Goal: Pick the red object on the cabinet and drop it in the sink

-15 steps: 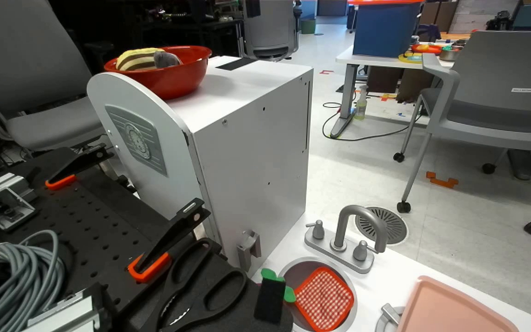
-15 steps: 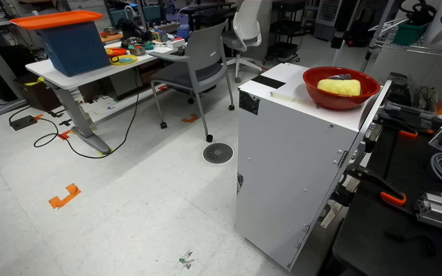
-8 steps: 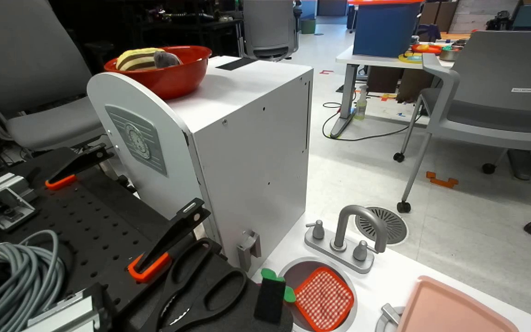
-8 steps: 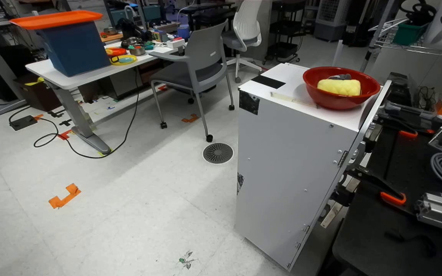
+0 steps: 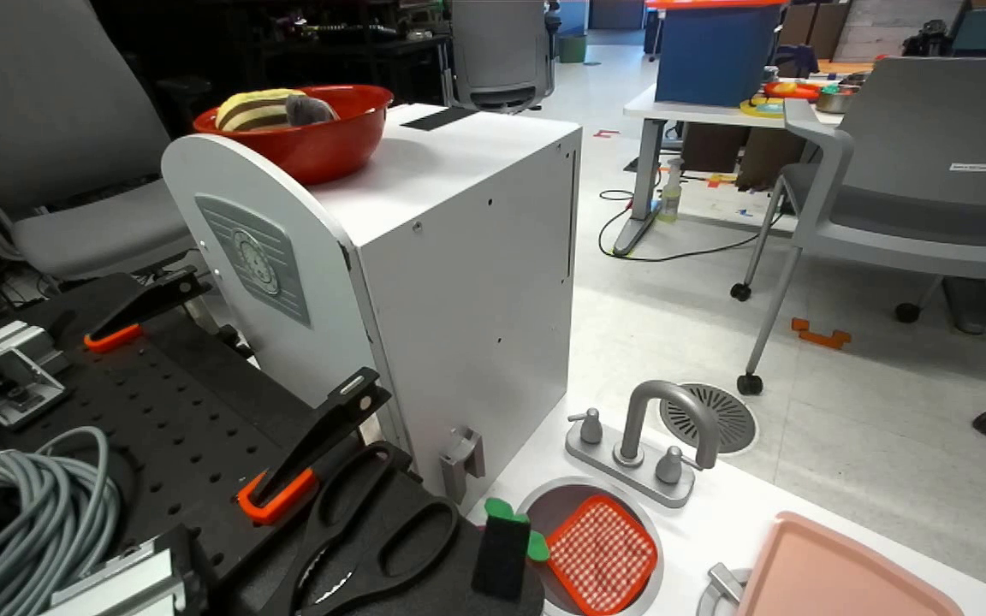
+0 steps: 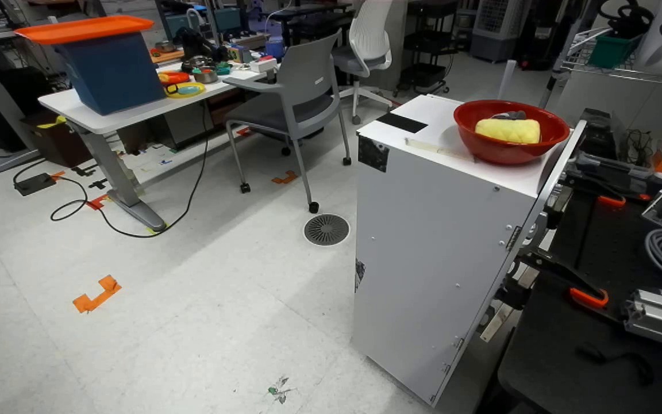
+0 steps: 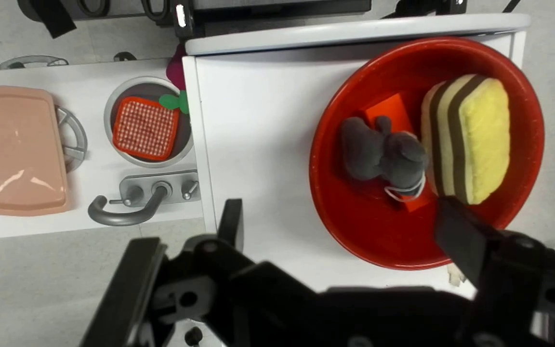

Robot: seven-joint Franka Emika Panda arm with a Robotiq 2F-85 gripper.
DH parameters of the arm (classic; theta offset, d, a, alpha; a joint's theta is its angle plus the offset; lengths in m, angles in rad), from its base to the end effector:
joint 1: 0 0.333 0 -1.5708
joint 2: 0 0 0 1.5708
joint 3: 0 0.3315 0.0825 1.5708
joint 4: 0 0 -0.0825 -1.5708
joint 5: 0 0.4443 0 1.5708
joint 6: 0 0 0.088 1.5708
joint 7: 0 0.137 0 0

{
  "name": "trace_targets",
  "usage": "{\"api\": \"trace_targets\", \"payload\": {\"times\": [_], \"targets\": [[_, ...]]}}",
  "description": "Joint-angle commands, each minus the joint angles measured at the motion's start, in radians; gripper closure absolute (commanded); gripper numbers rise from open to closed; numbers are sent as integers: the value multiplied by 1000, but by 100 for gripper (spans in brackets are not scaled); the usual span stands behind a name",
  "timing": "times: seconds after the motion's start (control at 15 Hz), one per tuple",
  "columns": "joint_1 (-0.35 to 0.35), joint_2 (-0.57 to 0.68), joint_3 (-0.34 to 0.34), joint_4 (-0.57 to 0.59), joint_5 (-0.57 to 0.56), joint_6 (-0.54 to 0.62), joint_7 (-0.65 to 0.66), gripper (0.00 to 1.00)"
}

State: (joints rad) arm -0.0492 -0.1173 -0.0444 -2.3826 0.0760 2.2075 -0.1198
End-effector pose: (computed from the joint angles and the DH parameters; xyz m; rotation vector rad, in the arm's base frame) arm 0.5155 -0.0437 0.3092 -3.0697 0.0312 0.0780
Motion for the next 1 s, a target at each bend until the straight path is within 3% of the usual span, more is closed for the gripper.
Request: {"api": "trace_targets", "payload": {"times": [0.0,0.93], "targets": [[7,-61,-11,-37,65,-32,-7,0],[6,-41,-8,-34,53,-19,-2,0]]}}
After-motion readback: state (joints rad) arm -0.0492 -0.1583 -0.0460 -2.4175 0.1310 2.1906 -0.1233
